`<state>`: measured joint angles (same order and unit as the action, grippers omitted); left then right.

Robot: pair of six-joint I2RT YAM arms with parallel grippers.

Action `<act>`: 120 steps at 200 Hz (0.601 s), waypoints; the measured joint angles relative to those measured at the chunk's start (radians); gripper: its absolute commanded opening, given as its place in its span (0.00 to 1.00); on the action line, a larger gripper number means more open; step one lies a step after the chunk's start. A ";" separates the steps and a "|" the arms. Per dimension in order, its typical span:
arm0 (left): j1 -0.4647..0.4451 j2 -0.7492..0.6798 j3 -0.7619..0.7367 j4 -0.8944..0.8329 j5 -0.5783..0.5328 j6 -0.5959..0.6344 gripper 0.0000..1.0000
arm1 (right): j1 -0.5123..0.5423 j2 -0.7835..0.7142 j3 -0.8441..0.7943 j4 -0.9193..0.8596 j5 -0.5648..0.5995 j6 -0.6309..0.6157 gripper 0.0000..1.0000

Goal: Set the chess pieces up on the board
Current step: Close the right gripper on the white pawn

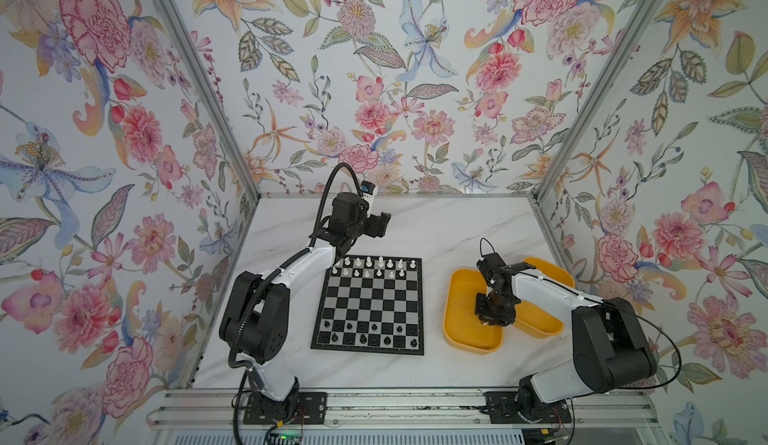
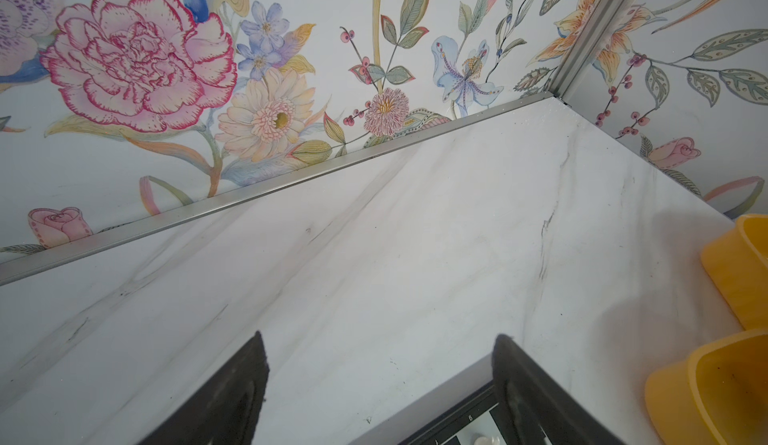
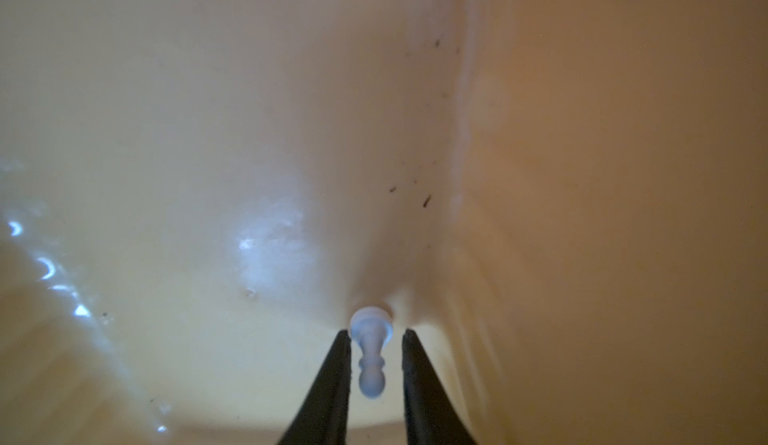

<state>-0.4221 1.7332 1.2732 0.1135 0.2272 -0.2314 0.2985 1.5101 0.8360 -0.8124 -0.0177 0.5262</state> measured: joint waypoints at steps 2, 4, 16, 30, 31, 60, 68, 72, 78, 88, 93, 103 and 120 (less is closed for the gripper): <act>0.000 0.000 0.000 0.000 0.000 0.000 0.86 | 0.000 0.001 0.000 0.000 0.000 0.000 0.24; 0.000 0.000 0.000 -0.001 0.000 0.000 0.86 | -0.001 0.002 0.000 0.000 -0.001 -0.001 0.24; -0.002 -0.001 0.000 -0.001 -0.004 0.000 0.86 | -0.002 0.008 0.000 0.002 -0.001 -0.007 0.24; -0.005 -0.003 0.000 -0.002 -0.007 0.000 0.86 | -0.005 0.013 0.000 0.006 -0.002 -0.014 0.23; -0.005 -0.003 0.000 -0.002 -0.007 0.000 0.86 | -0.005 0.013 0.000 0.006 -0.002 -0.015 0.23; -0.010 -0.011 0.000 -0.002 -0.021 0.000 0.86 | -0.012 0.022 0.001 0.008 -0.004 -0.026 0.23; -0.010 -0.013 0.000 -0.002 -0.025 0.000 0.86 | -0.012 0.024 0.002 0.008 -0.005 -0.029 0.23; -0.010 -0.013 0.000 -0.002 -0.026 0.000 0.86 | -0.012 0.026 0.002 0.009 -0.005 -0.031 0.22; -0.011 -0.013 0.000 -0.002 -0.026 0.000 0.86 | -0.012 0.027 0.002 0.011 -0.006 -0.033 0.22; -0.011 -0.014 0.000 -0.002 -0.026 0.000 0.86 | -0.012 0.028 0.002 0.014 -0.009 -0.035 0.22; -0.011 -0.014 0.000 -0.002 -0.026 0.000 0.86 | -0.012 0.029 0.003 0.014 -0.011 -0.037 0.22; -0.011 -0.014 0.000 -0.002 -0.027 0.000 0.86 | -0.012 0.029 0.003 0.015 -0.016 -0.037 0.22; -0.011 -0.014 0.000 -0.005 -0.027 0.000 0.86 | -0.012 0.029 0.004 0.015 -0.021 -0.037 0.22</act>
<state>-0.4335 1.7191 1.2732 0.1089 0.2005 -0.2314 0.2863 1.5391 0.8398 -0.7971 -0.0383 0.4892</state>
